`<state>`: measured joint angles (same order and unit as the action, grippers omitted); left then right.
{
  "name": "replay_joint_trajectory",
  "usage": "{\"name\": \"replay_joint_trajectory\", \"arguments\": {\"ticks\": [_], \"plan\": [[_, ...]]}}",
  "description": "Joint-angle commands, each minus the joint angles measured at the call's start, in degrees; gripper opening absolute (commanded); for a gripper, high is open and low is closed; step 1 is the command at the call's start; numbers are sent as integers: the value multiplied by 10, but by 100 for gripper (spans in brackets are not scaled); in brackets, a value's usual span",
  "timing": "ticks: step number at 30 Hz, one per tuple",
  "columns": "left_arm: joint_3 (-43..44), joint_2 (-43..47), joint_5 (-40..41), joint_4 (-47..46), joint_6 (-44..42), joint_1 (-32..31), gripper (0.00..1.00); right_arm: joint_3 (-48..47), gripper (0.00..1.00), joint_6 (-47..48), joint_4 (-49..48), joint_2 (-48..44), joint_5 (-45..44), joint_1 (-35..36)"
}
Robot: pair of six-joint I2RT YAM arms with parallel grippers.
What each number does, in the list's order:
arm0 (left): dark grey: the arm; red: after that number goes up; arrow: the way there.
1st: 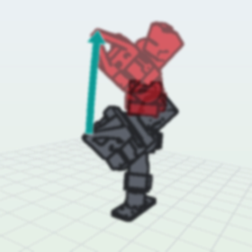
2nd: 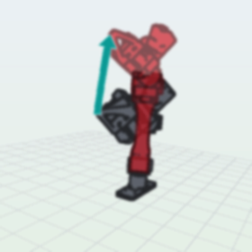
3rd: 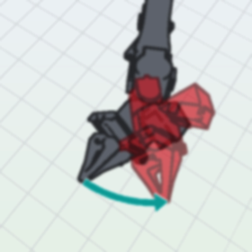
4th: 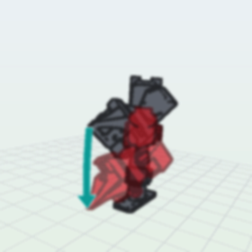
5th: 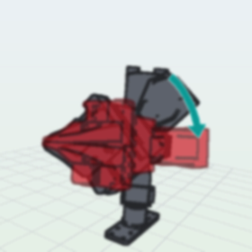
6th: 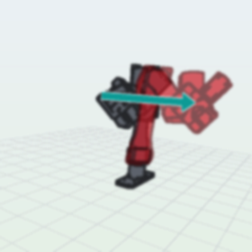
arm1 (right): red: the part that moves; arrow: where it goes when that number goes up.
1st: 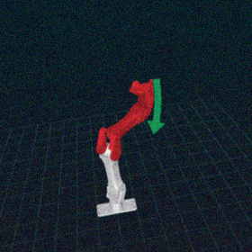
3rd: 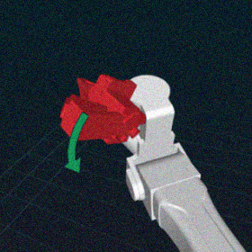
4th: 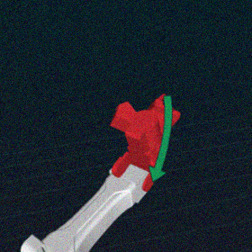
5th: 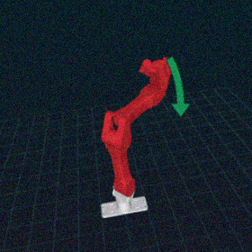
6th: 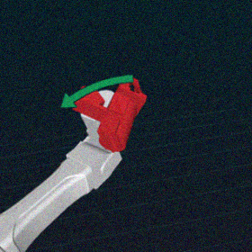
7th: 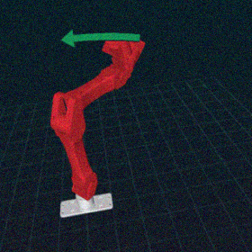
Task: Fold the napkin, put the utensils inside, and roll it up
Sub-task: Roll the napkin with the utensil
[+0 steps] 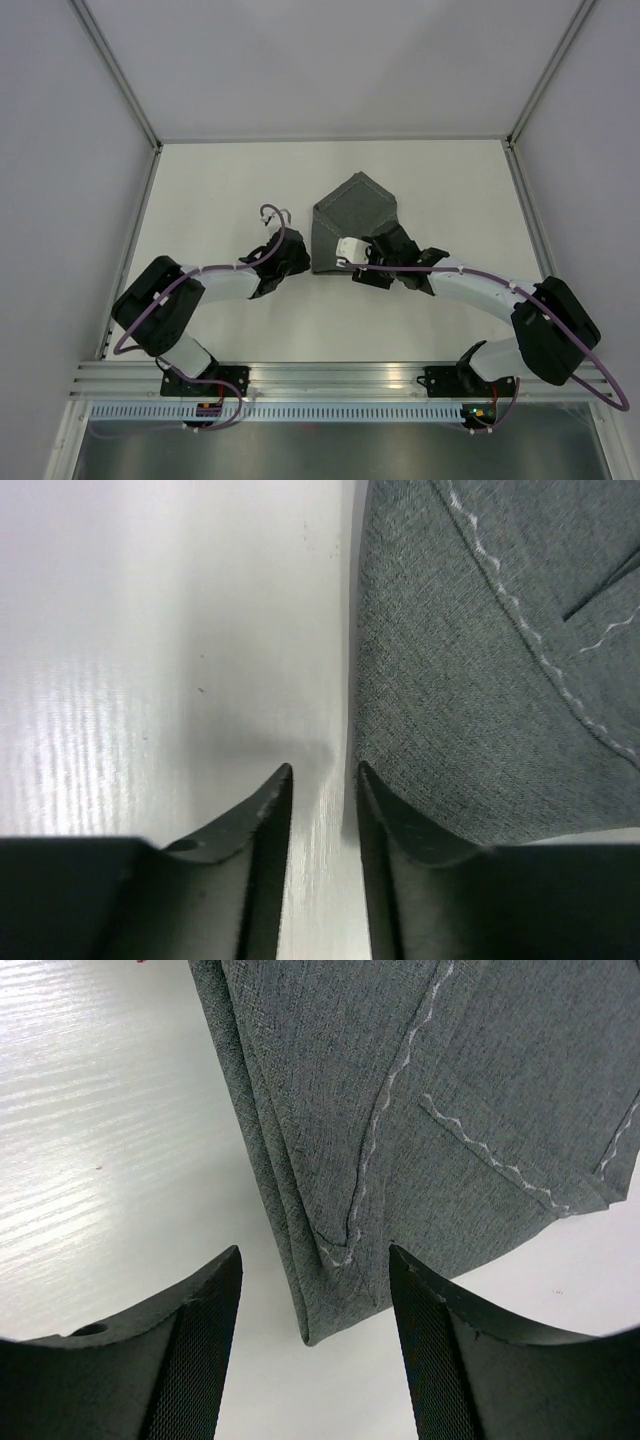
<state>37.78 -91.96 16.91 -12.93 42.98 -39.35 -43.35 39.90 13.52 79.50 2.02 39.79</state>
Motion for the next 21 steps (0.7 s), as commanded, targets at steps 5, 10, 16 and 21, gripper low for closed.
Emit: {"name": "replay_joint_trajectory", "arguments": {"ticks": [5, 10, 16, 21], "plan": [[19, 99, 43, 56, -52, 16, 45, -7, 66, 47, -54, 36, 30, -2], [47, 149, 36, 82, -85, 30, 49, -4, 67, 50, -66, 46, 44, -2], [70, 187, 30, 105, -120, 40, 51, 2, 68, 61, -82, 65, 47, -2], [79, 210, 21, 113, -137, 46, 52, 10, 68, 61, -91, 69, 50, -2]]}}
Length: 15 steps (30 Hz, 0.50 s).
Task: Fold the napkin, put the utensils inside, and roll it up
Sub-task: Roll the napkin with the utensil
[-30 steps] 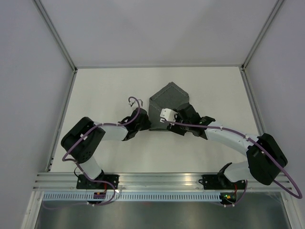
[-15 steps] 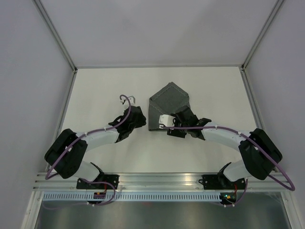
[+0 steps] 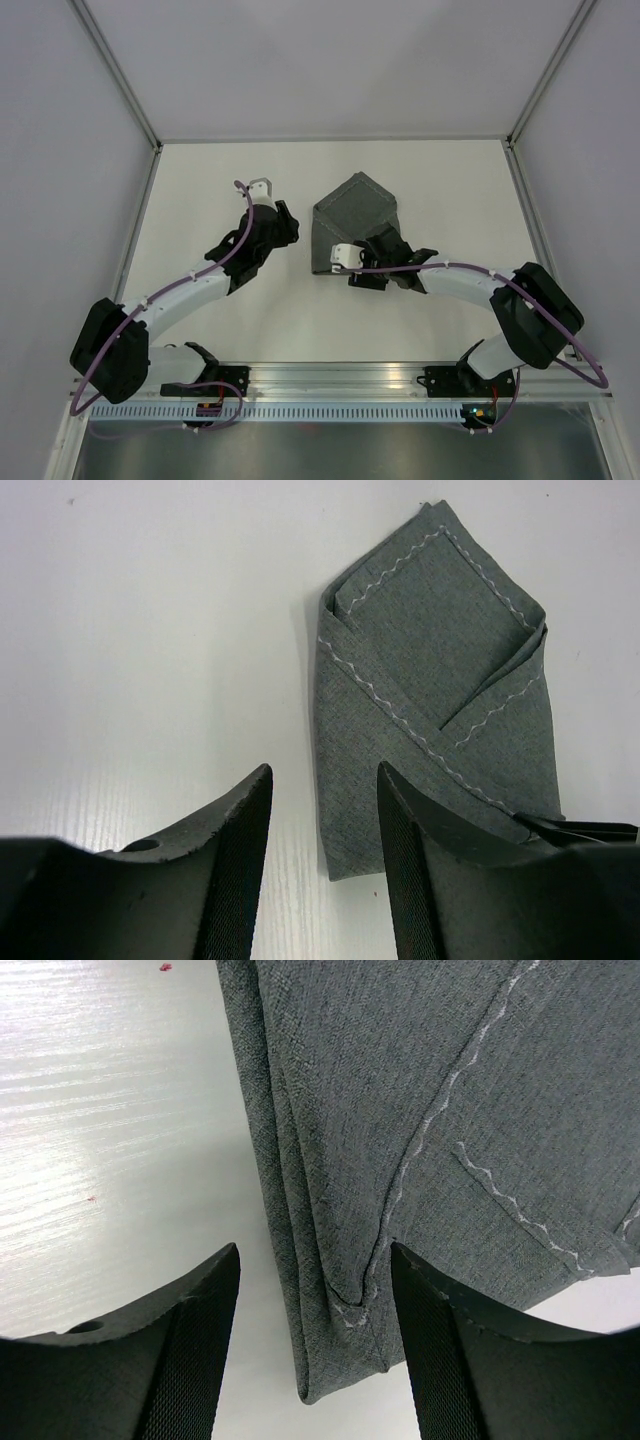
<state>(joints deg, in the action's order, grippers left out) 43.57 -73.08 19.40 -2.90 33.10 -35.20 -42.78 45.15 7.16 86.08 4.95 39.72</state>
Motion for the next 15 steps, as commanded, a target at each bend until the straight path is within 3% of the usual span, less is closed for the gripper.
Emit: {"name": "replay_joint_trajectory", "arguments": {"ticks": [1, 15], "plan": [[22, 24, -5, 13, -41, 6, 52, 3, 68, 8, -30, 6, 20, -2], [4, 32, -37, -33, -88, 9, 55, 30, 62, 20, -67, 47, 13, -1]]}}
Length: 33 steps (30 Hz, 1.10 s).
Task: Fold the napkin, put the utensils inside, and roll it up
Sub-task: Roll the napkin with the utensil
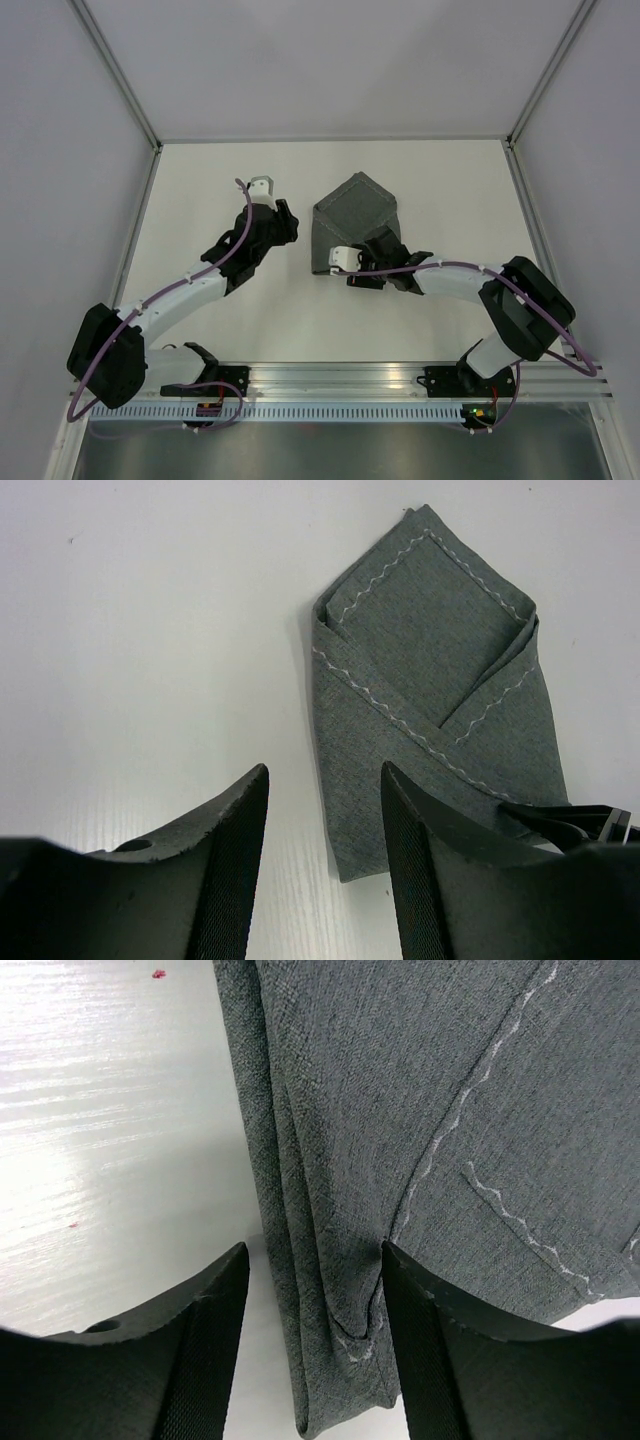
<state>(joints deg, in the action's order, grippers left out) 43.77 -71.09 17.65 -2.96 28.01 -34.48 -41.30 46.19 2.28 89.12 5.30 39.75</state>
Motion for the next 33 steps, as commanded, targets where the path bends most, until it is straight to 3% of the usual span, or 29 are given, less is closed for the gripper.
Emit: {"name": "replay_joint_trajectory", "arguments": {"ticks": [1, 14, 18, 22, 33], "plan": [[-3, 10, -24, -44, -44, 2, 55, 17, 61, 10, -18, 22, 10, -2], [-44, 7, -77, -107, -80, 2, 57, 12, 51, 17, -25, 46, 34, -4], [-56, 9, -93, -124, -89, 2, 58, 5, 46, 16, 3, 50, 47, -12], [-80, 9, -108, -157, -92, 2, 59, -2, 34, 15, 20, 60, 60, -20], [-159, 20, -166, -266, -96, 2, 60, -45, 22, 8, 108, 81, 124, -49]]}}
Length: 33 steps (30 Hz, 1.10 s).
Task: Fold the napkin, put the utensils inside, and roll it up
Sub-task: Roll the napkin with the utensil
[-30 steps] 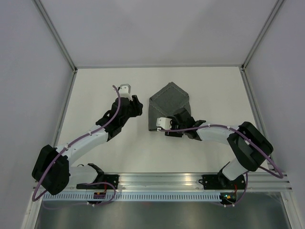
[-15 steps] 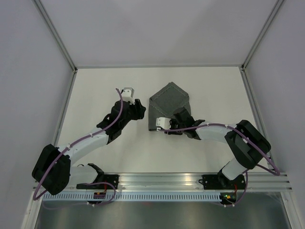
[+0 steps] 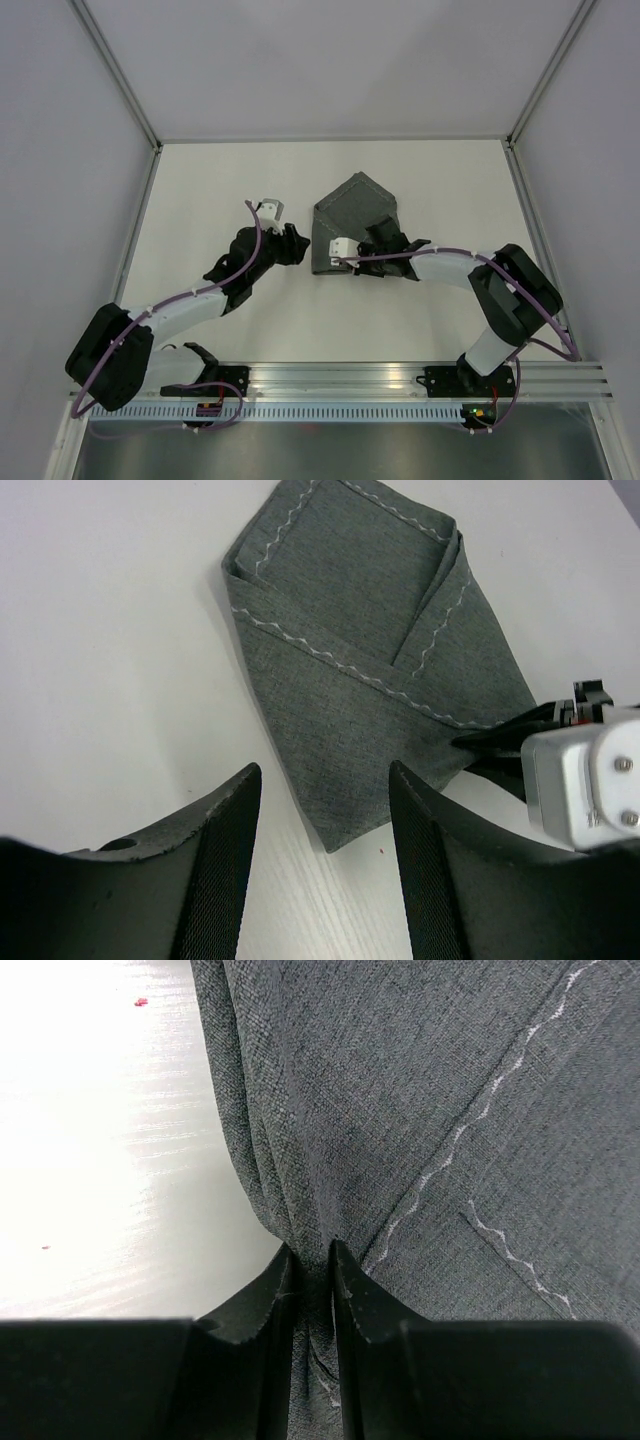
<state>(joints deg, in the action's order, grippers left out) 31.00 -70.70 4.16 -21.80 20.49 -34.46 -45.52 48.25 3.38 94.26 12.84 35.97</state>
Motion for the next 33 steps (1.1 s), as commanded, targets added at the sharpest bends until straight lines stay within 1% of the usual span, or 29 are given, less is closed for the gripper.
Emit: {"name": "replay_joint_trajectory", "arguments": {"ticks": [1, 7, 10, 13, 18, 19, 20, 22, 25, 26, 27, 30, 33], "plan": [[-39, 16, -35, -88, -21, 2, 60, -12, 22, -12, 106, 32, 54, -17], [-92, 11, -78, -167, -36, -3, 60, -46, 22, -13, 160, 52, 95, -36], [-117, 12, -82, -207, -56, -19, 60, -62, 21, -13, 189, 65, 114, -40], [-131, 11, -79, -228, -87, -46, 59, -77, 21, -11, 215, 77, 126, -45], [-132, -8, -43, -249, -161, -109, 59, -102, 19, 0, 268, 101, 149, -56], [-134, -17, -43, -262, -169, -114, 59, -110, 19, 3, 276, 105, 154, -58], [-138, -25, -21, -290, -183, -125, 60, -114, 19, 5, 282, 109, 161, -62], [-140, -48, -7, -313, -200, -134, 60, -127, 18, 10, 305, 120, 169, -67], [-135, -77, 2, -360, -250, -155, 62, -147, 18, 20, 340, 138, 186, -73], [-133, -99, 2, -392, -278, -165, 63, -152, 18, 23, 348, 143, 191, -77], [-130, -112, 6, -406, -292, -170, 64, -161, 16, 26, 362, 151, 196, -80], [-107, -160, 3, -428, -351, -184, 66, -173, 16, 32, 380, 164, 200, -88], [-73, -196, -1, -405, -394, -190, 68, -179, 16, 36, 389, 173, 203, -96]]}}
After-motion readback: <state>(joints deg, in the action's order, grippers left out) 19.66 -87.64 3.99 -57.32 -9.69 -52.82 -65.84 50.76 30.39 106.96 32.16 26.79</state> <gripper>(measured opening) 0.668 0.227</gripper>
